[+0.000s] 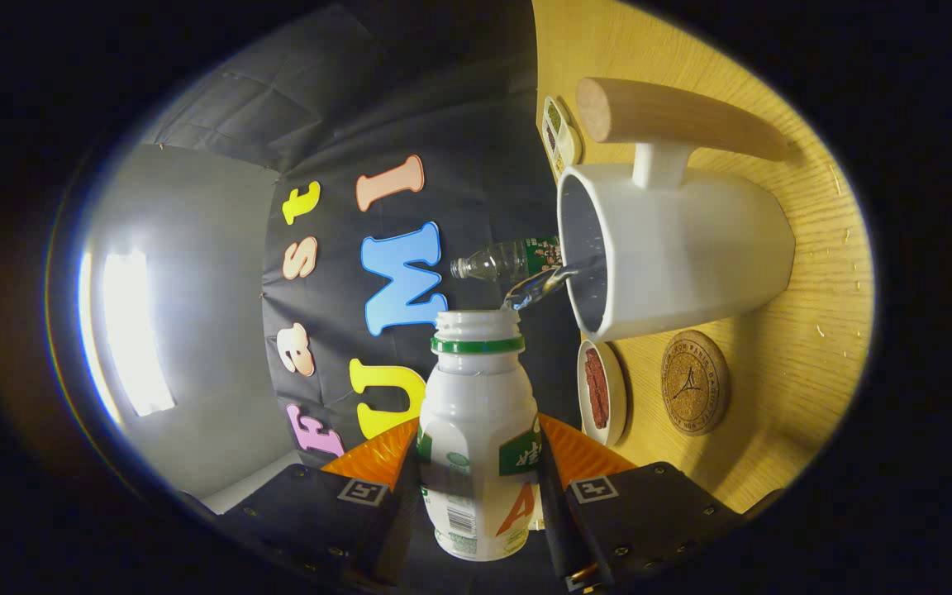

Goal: Take the bottle from table, then pour the juice into the cup, finally place the bottle on the coaster

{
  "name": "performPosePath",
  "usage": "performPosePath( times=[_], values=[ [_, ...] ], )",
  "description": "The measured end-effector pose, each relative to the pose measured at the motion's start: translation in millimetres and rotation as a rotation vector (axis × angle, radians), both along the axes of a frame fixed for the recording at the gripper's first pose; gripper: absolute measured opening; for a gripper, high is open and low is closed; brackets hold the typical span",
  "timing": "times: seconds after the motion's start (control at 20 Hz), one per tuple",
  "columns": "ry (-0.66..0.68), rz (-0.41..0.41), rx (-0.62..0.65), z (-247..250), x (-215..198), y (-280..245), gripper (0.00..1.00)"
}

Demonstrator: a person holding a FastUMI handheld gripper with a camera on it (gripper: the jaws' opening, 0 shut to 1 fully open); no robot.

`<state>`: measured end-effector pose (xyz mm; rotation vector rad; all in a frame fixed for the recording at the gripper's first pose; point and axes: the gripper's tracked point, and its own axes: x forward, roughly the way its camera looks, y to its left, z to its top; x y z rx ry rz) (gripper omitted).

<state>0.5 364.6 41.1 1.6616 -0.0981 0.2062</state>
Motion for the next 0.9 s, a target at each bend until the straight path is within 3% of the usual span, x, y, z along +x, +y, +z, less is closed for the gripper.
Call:
performPosePath(
  times=[0.9],
  values=[
    [-0.021,0.004,0.049,2.5,2.5,7.5,0.65]
  ],
)
